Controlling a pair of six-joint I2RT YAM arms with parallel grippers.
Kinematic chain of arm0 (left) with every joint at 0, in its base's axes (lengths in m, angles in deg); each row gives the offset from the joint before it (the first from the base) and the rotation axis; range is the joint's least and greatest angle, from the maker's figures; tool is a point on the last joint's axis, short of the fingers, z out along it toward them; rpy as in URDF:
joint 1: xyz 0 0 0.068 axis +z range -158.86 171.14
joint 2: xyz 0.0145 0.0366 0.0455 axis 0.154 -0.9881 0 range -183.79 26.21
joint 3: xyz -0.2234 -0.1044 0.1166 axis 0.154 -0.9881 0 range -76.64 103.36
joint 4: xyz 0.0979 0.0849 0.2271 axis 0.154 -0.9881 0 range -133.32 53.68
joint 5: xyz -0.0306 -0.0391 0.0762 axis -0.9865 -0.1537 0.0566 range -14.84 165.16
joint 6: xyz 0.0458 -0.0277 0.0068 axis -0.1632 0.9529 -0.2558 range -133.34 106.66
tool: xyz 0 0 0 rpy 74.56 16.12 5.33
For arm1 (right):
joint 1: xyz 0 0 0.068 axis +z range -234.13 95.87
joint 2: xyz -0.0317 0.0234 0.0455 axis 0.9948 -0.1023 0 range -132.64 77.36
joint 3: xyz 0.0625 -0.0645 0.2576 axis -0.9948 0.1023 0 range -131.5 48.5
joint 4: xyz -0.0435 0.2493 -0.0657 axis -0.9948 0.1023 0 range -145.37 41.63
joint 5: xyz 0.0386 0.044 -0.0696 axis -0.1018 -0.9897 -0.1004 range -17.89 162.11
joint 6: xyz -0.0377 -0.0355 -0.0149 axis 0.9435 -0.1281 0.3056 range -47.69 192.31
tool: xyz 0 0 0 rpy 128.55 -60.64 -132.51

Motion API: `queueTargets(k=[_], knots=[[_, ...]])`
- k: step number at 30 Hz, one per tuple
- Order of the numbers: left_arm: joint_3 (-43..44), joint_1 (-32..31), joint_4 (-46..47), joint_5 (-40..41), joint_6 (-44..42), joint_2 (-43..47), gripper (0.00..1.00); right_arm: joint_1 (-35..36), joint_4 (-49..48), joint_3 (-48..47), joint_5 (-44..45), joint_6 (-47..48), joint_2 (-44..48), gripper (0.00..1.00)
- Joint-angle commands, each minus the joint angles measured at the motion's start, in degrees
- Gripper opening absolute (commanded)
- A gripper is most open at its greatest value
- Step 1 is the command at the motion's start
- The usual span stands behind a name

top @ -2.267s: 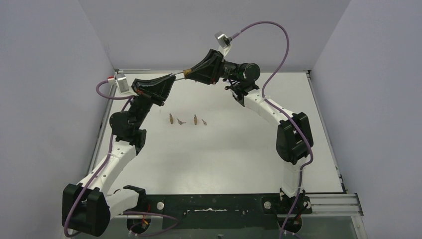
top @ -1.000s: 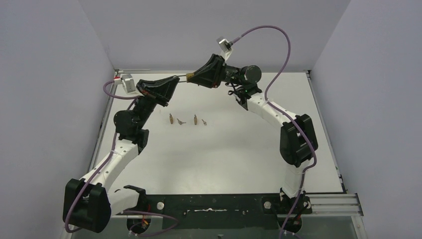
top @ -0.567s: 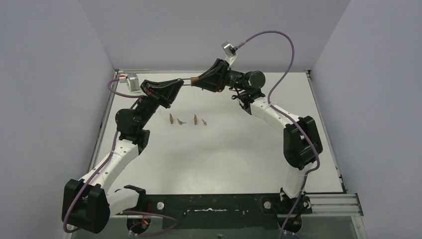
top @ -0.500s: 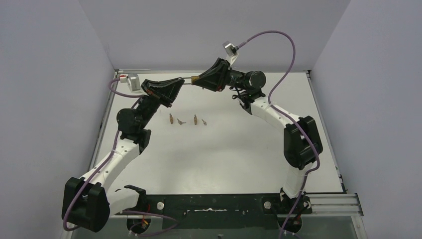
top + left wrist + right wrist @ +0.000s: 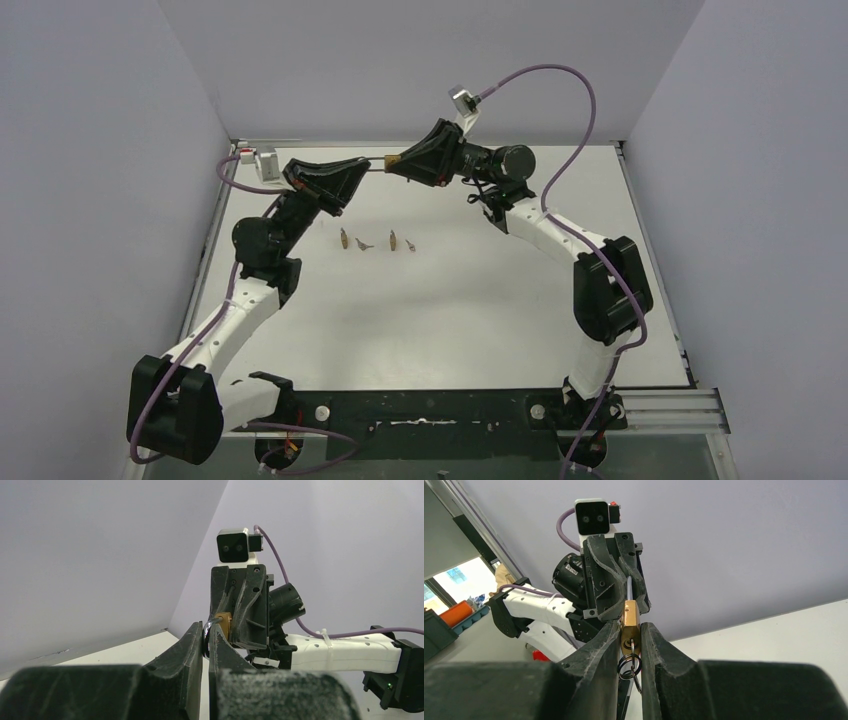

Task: Lock with the key
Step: Lock the lock.

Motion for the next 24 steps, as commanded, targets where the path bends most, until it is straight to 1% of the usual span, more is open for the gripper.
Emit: queueTargets(k=[1,3,6,7,10,12,16,19,21,24], knots=[[1.27,3.57,1.6,5.49,-1.29,0.97,0.0,-0.44,-5.87,-0.44,-0.06,0.36,4.98,0.0],[1.46,3.67,1.89,4.92,-1.14,0.89,0.0,-0.22,-5.65,-1.07,-0.02,0.24,4.5,0.0],[2.03,3.64,1.85,4.23,-1.3,0.9,0.0,-0.12,-5.78,-1.76,-0.13,-0.17,3.9,0.15],[2.22,3.65,1.84,4.13,-1.31,0.89,0.0,-0.12,-6.06,-2.01,-0.3,-0.43,3.8,0.23],[2.82,3.83,1.99,3.82,-1.29,0.59,0.0,-0.19,-6.4,-2.74,-1.41,-0.78,3.66,0.52],[3.18,4.03,2.45,3.64,-1.18,0.26,0.0,-0.49,-6.29,-2.93,-1.94,-0.71,3.94,0.62],[4.57,5.19,3.1,3.0,-0.6,-0.52,0.0,-2.4,-5.7,-2.1,-1.69,0.28,5.29,0.68],[6.49,6.39,3.23,1.51,0.48,-0.98,0.0,-4.36,-4.97,-0.25,-0.73,1.77,6.9,0.69],[7.51,6.98,3.21,0.52,1.02,-1.22,0.0,-4.95,-1.98,1.14,-0.52,4.97,8.08,0.69],[8.51,7.47,2.34,-1.09,1.3,-1.29,0.0,-4.88,4.66,3.82,0.89,12.15,10.77,0.69]])
